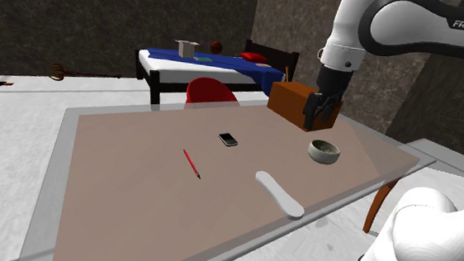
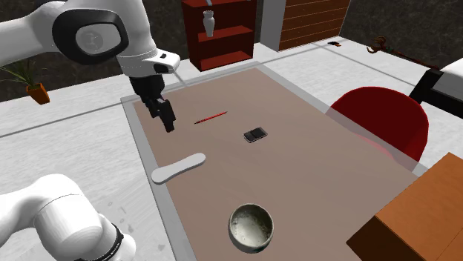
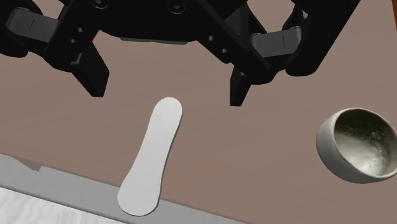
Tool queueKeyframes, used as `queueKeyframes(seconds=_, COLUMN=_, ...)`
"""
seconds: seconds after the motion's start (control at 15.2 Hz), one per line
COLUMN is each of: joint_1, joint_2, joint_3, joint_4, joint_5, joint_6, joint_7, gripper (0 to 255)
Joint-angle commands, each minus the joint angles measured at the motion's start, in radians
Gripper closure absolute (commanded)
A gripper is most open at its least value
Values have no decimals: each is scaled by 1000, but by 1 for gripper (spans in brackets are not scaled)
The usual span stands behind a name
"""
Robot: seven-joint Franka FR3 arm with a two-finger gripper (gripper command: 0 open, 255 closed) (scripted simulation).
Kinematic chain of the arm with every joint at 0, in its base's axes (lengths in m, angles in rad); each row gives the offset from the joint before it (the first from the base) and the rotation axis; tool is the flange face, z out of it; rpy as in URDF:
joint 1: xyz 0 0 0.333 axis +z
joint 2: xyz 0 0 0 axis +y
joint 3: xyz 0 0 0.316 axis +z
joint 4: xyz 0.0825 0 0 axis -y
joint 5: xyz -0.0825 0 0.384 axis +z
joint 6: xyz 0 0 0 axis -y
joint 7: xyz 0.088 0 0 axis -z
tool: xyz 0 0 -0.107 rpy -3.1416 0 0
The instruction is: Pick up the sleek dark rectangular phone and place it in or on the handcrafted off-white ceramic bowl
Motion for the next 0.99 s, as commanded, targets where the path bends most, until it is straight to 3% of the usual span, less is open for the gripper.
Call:
queueKeyframes(seconds=0.0, joint_1=0, joint_2=0, joint_3=0, joint_4=0, joint_5=0, joint_6=0, joint_7=0, gripper=0)
queueKeyframes(seconds=0.46, joint_1=-4, joint_2=232, joint_3=-45, joint_4=36, joint_5=-1, joint_6=191, joint_7=-28, gripper=0)
queueKeyframes(seconds=0.92, joint_1=-5, joint_2=490, joint_3=-84, joint_4=138, joint_5=20, joint_6=340, joint_7=-66, gripper=0)
